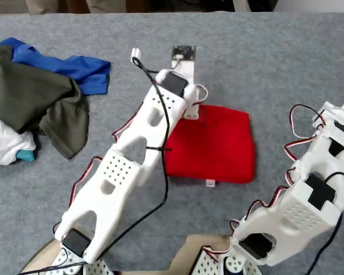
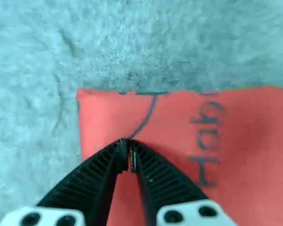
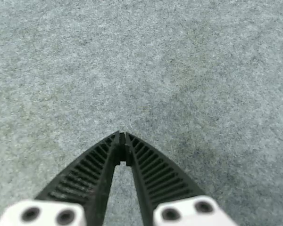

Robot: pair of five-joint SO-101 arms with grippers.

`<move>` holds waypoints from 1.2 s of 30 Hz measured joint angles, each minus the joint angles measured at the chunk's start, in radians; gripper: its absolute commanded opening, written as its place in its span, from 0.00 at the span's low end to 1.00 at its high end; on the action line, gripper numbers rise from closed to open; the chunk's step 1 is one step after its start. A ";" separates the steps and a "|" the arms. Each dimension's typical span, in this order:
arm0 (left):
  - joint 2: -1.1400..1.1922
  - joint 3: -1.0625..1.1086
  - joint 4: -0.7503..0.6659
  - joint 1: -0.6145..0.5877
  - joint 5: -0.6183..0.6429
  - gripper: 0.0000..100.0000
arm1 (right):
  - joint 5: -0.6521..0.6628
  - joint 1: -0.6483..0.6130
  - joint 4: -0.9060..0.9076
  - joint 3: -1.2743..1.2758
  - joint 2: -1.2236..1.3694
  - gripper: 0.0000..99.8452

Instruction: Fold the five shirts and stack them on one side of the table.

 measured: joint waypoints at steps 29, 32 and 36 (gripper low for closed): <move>0.166 -0.222 0.043 -0.133 0.086 0.02 | 0.299 -0.227 0.710 -0.021 -0.393 0.01; 0.166 -0.222 0.043 -0.133 0.086 0.02 | 0.299 -0.227 0.861 -0.021 -0.511 0.01; 0.166 -0.222 0.043 -0.133 0.086 0.02 | 0.299 -0.247 1.066 -0.021 -0.631 0.01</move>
